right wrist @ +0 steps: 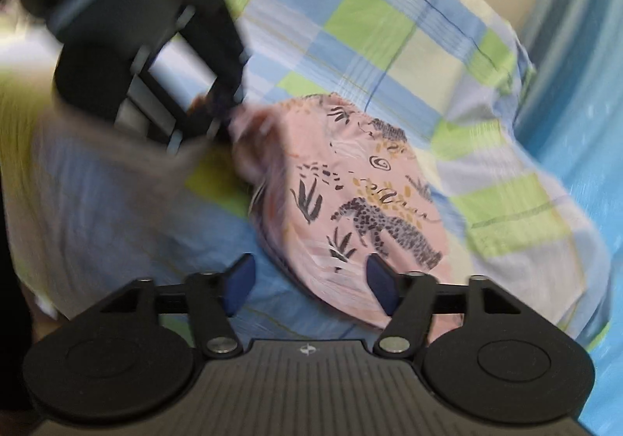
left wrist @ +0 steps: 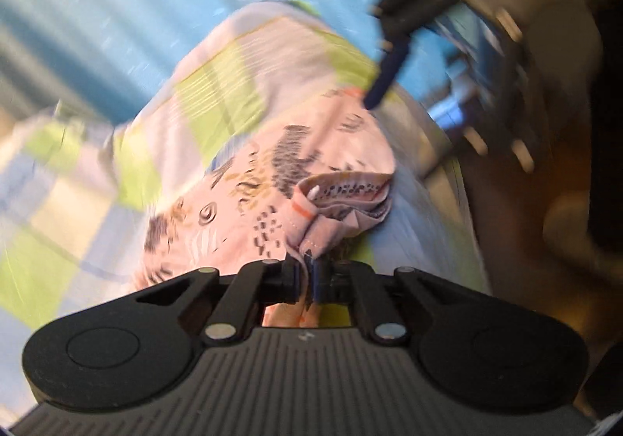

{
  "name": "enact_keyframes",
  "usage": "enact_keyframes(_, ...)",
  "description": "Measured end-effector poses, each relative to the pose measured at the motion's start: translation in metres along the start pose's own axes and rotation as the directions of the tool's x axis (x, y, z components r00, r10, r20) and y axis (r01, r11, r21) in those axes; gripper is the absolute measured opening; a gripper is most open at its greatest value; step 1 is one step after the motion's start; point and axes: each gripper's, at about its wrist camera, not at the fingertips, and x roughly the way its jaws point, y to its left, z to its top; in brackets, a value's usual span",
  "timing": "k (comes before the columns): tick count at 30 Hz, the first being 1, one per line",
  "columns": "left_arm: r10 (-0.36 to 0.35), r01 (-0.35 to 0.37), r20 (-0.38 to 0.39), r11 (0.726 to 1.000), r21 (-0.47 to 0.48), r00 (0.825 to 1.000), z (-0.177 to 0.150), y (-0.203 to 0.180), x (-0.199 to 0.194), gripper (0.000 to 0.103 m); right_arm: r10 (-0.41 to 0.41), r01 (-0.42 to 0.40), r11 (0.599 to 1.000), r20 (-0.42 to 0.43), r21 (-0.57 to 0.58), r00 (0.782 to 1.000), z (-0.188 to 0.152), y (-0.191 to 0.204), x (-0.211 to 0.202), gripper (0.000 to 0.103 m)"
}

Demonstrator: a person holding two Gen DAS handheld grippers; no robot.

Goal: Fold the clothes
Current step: 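Grasp the pants edge with the left gripper beside the right gripper, then lift the pants with both grippers and fold them over lengthwise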

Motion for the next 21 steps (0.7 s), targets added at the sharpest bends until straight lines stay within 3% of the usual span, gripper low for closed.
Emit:
enact_keyframes(3, -0.030, 0.032, 0.015, 0.992, -0.120, 0.999, 0.006, 0.017, -0.004, 0.004, 0.019, -0.019, 1.000, 0.048, 0.002, 0.999, 0.004, -0.003, 0.010, 0.067)
enact_keyframes(6, -0.042, 0.048, 0.038, 0.983, -0.179, 0.998, 0.014, 0.024, -0.011, 0.004, 0.028, -0.025, 0.999, 0.105, -0.023, 0.994, 0.011, 0.001, 0.024, 0.066)
enact_keyframes(11, -0.045, 0.054, 0.048, 0.977, -0.206, 0.998, 0.014, 0.026, -0.033, 0.004, -0.039, 0.055, 0.986, 0.104, -0.155, 0.994, -0.007, -0.006, 0.052, 0.041)
enact_keyframes(12, -0.045, 0.054, 0.047, 0.978, -0.204, 0.998, 0.013, 0.026, -0.035, 0.004, -0.055, 0.074, 0.979, 0.101, -0.190, 0.993, -0.014, -0.010, 0.055, 0.041)
enact_keyframes(17, -0.045, 0.054, 0.048, 0.976, -0.211, 0.998, 0.007, 0.027, -0.036, 0.004, -0.138, 0.164, 0.917, 0.099, -0.363, 0.986, -0.050, -0.027, 0.071, 0.041)
enact_keyframes(19, -0.041, 0.051, 0.048, 0.973, -0.224, 0.998, 0.004, 0.027, -0.035, 0.004, -0.170, 0.198, 0.881, 0.102, -0.429, 0.980, -0.065, -0.034, 0.077, 0.039)
enact_keyframes(21, -0.037, 0.046, 0.044, 0.970, -0.237, 0.998, 0.002, 0.027, -0.032, 0.004, -0.202, 0.229, 0.840, 0.107, -0.493, 0.973, -0.080, -0.041, 0.084, 0.029)
